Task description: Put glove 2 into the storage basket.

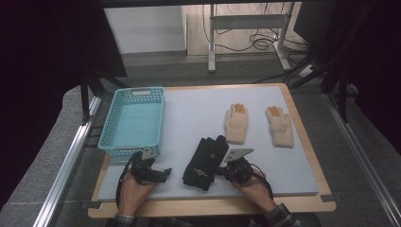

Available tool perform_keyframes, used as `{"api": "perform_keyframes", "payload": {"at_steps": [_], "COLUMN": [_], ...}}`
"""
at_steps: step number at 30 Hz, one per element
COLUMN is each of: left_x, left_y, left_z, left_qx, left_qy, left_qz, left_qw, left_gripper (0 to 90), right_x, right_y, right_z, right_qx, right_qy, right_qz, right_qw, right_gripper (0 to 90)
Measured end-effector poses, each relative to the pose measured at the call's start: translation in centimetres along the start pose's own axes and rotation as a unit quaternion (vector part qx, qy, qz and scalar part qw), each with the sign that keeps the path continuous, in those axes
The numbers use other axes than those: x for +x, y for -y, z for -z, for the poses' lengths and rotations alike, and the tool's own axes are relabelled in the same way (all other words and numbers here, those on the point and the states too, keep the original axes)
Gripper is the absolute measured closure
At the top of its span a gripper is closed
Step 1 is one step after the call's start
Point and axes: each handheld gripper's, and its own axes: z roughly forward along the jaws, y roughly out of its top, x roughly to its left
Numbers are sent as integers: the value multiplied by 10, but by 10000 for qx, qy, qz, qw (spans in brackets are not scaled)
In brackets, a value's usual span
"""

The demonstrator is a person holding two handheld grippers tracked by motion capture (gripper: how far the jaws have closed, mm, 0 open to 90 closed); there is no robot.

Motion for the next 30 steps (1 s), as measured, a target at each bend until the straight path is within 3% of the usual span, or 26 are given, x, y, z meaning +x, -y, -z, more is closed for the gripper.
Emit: {"api": "perform_keyframes", "payload": {"at_steps": [8, 12, 16, 24, 25, 26, 27, 28, 30], "left_x": [0, 0, 1, 1, 1, 1, 1, 1, 1], "left_y": [0, 0, 0, 1, 1, 1, 1, 1, 1], "left_z": [0, -1, -1, -1, -1, -1, -1, -1, -1], "left_qx": [4, 0, -9, -8, -4, -4, -3, -3, -2], "left_qy": [-2, 13, 25, 33, 37, 37, 42, 42, 44], "left_qz": [19, 60, 56, 65, 67, 67, 77, 77, 84], "left_qw": [10000, 10000, 10000, 10000, 10000, 10000, 10000, 10000, 10000], "left_gripper": [3, 1, 1, 1, 0, 1, 1, 1, 1], "right_x": [3, 3, -4, -32, -42, -42, -51, -51, -64], "right_y": [-10, -8, -2, 15, 22, 22, 30, 30, 42], "right_z": [-13, -7, 13, 49, 58, 58, 65, 65, 72], "right_qx": [-25, 25, -95, -309, -330, -330, -315, -315, -272], "right_qy": [34, 35, 156, 687, 886, 886, 1119, 1119, 1374], "right_qz": [91, 135, 108, -231, -371, -371, -488, -488, -708], "right_qw": [9999, 9999, 9998, 9969, 9948, 9948, 9920, 9920, 9876], "right_gripper": [877, 840, 784, 614, 543, 543, 477, 477, 397]}}
